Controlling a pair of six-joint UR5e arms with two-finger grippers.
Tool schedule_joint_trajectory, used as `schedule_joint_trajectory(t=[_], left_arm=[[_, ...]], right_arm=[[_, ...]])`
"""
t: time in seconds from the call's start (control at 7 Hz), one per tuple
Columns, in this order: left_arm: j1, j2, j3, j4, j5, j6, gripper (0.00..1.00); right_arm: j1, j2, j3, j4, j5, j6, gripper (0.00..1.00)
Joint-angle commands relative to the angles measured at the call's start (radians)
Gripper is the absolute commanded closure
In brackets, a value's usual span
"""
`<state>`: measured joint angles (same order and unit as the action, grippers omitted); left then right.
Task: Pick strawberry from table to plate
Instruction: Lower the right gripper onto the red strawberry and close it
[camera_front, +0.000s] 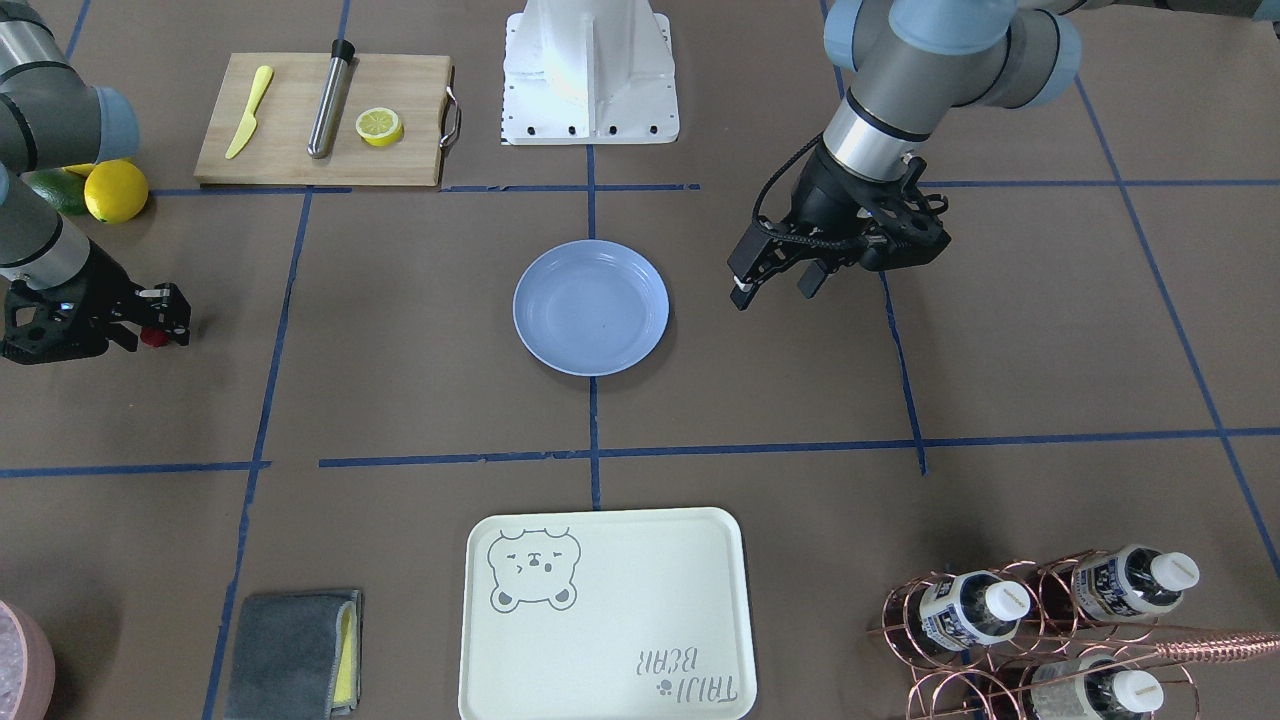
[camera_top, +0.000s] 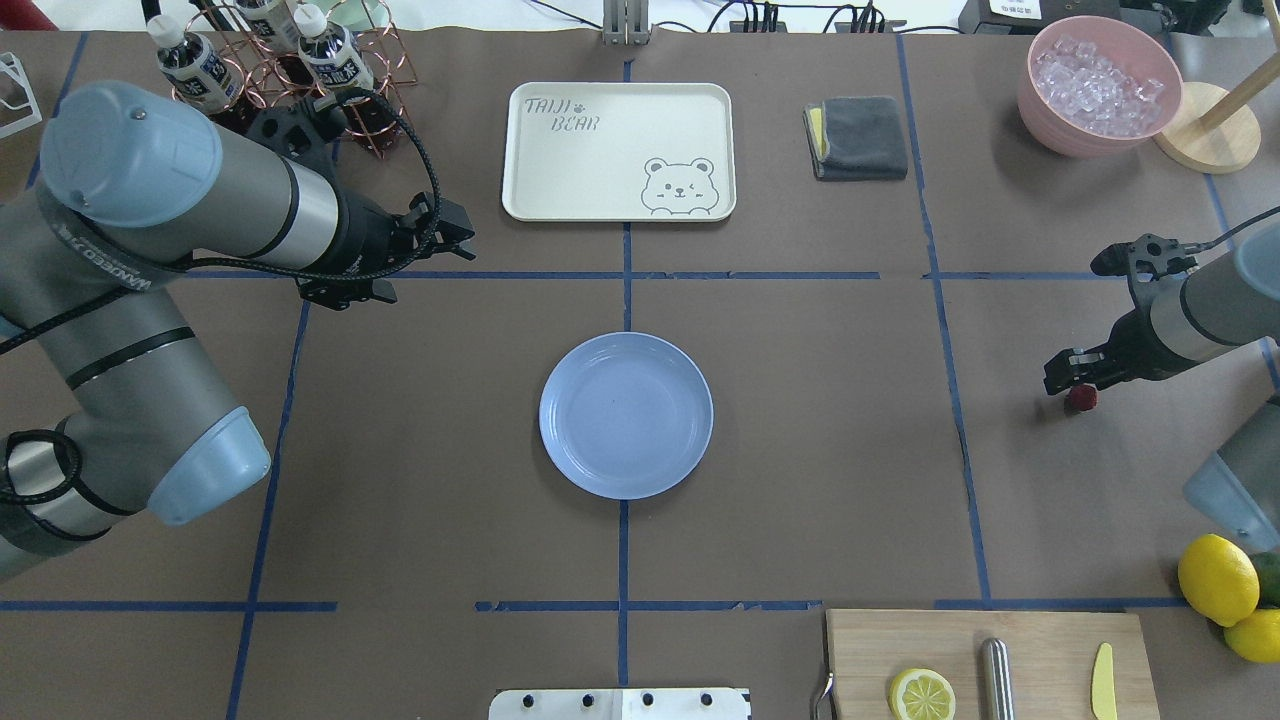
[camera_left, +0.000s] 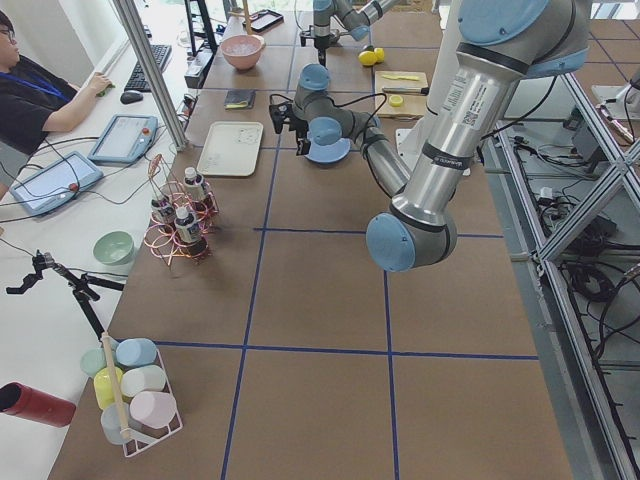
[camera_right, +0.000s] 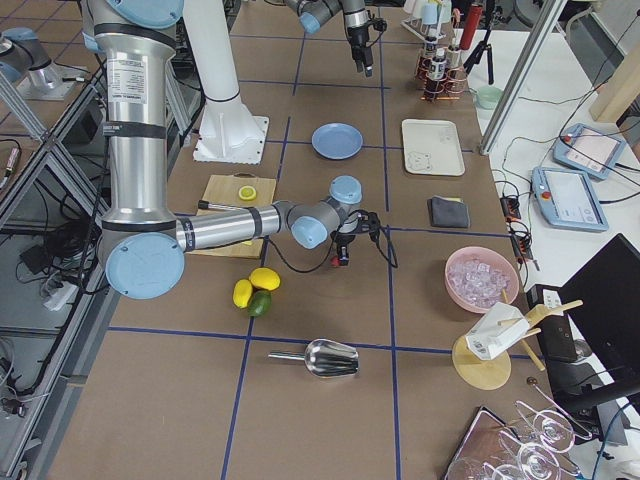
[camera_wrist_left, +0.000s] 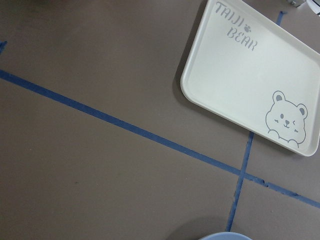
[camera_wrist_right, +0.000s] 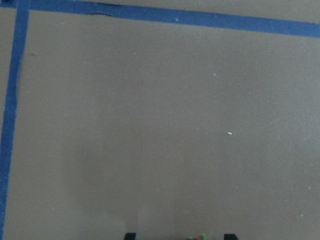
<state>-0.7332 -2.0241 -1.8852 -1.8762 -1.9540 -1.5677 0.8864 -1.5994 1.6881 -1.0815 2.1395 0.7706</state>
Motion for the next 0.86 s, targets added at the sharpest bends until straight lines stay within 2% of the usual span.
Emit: schedule_joint_trajectory(t=[0.0,0.14,0.29,0.43,0.57,0.71], left_arm=[[0.0,-0.002,0.001,0.0,-0.005,0.0,0.0],[0.0,-0.002,0.001,0.0,-0.005,0.0,0.0],[0.0,-0.001,0.001,0.0,-0.005,0.0,0.0],[0.0,-0.002,0.003,0.0,-0.005,0.0,0.0],[0.0,-0.004,0.003,0.0,-0.006,0.0,0.0],[0.0,-0.004,0.003,-0.001,-0.006,0.0,0.0]], right_arm=[[0.0,-0.008,0.001,-0.003,0.0,-0.001,0.34],[0.0,-0.008,0.001,-0.003,0.0,-0.001,0.34],[0.0,-0.008,0.001,-0.003,0.0,-0.001,0.39],[-0.001,-0.008,-0.001,-0.006,0.0,-0.001,0.5],[-0.001,-0.01,-0.001,-0.009,0.0,-0.001,0.68],[0.0,-0.01,0.002,-0.009,0.0,-0.005,0.92]])
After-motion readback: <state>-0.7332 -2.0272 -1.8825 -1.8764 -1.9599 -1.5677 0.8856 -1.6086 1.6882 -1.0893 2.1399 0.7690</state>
